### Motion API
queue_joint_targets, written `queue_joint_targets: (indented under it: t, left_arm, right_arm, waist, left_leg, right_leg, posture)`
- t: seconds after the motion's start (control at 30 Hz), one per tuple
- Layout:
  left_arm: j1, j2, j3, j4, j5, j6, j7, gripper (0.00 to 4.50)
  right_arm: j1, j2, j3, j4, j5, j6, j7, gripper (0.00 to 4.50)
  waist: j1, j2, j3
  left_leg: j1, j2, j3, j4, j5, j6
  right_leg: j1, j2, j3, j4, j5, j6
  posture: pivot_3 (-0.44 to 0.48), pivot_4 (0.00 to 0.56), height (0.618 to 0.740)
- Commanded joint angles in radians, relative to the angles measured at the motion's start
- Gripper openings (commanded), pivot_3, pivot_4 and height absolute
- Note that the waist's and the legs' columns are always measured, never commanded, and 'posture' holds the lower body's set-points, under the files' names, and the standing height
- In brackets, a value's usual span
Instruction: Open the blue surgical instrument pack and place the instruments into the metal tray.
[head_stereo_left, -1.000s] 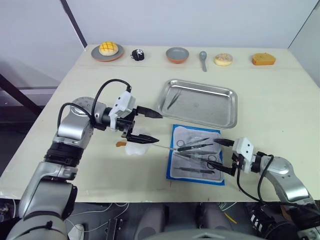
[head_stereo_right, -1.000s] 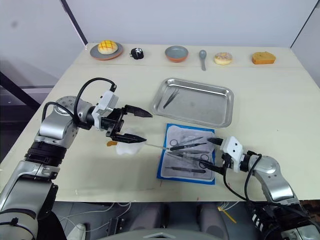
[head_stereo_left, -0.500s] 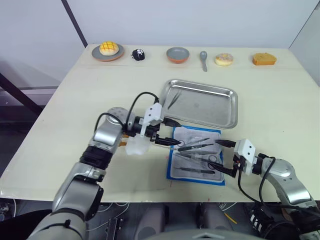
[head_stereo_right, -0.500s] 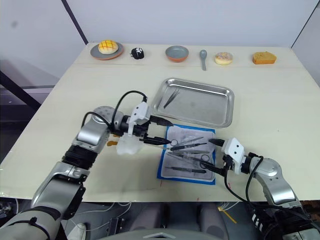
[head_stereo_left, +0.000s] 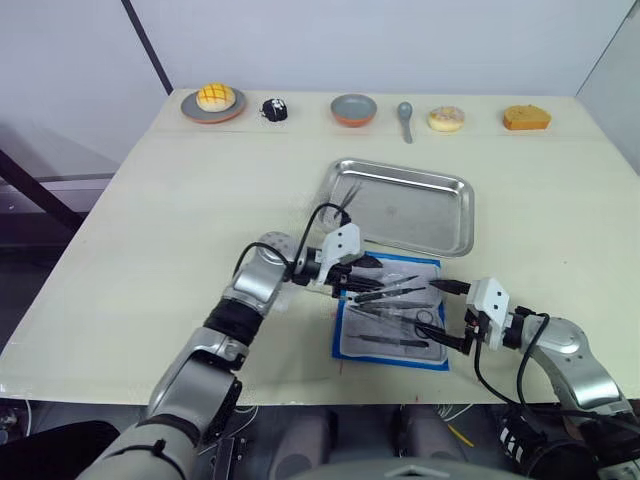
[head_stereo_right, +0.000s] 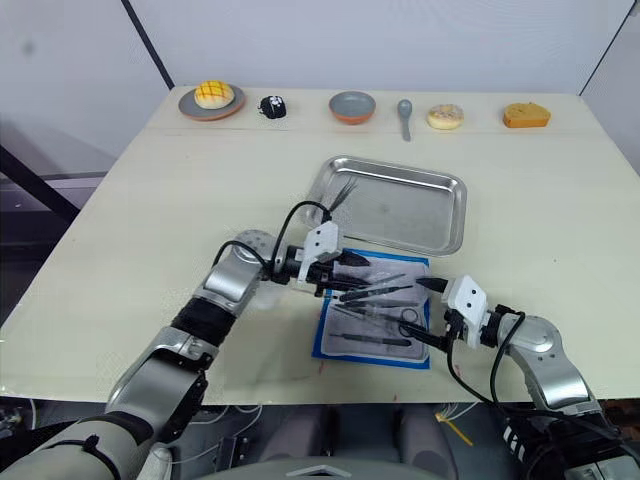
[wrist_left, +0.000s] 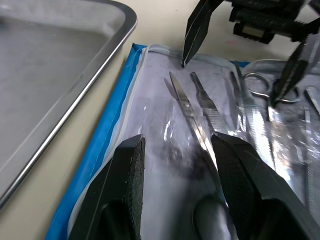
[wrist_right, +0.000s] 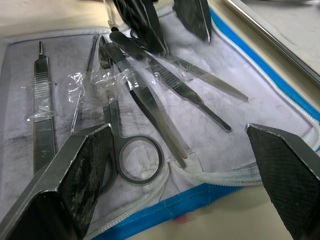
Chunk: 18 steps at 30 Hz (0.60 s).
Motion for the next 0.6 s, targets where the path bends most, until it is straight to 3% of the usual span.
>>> queue_joint_targets:
  t: [0.03, 0.4, 0.6]
  left_arm:
    - [0.000, -0.003, -0.015, -0.014, 0.016, -0.013, -0.005, 2.24]
    - [0.013, 0.074, -0.042, -0.002, 0.067, -0.066, -0.059, 2.24]
    - [0.008, 0.061, -0.036, 0.016, 0.067, -0.081, -0.045, 2.24]
  right_arm:
    - [0.030, -0.014, 0.045, 0.091, -0.095, 0.062, -0.021, 4.50]
    - [0.019, -0.007, 0.054, 0.106, -0.100, 0.053, -0.029, 4.50]
    - [0.016, -0.007, 0.055, 0.102, -0.099, 0.057, -0.029, 4.50]
  waist:
    - [0.000, 0.000, 0.000]
    - [-0.002, 0.001, -0.002]
    - [-0.002, 0.002, -0.004]
  left_leg:
    - [0.000, 0.000, 0.000, 0.000, 0.000, 0.000]
    - [0.001, 0.001, 0.000, 0.000, 0.000, 0.000]
    - [0.001, 0.001, 0.000, 0.000, 0.000, 0.000]
  right_leg:
    - [0.000, 0.000, 0.000, 0.000, 0.000, 0.000]
    - [0.000, 0.001, 0.000, 0.000, 0.000, 0.000]
    - [0.000, 0.001, 0.000, 0.000, 0.000, 0.000]
  posture:
    - [0.000, 0.150, 0.740]
    - [0.000, 0.150, 0.740]
    - [0.000, 0.150, 0.740]
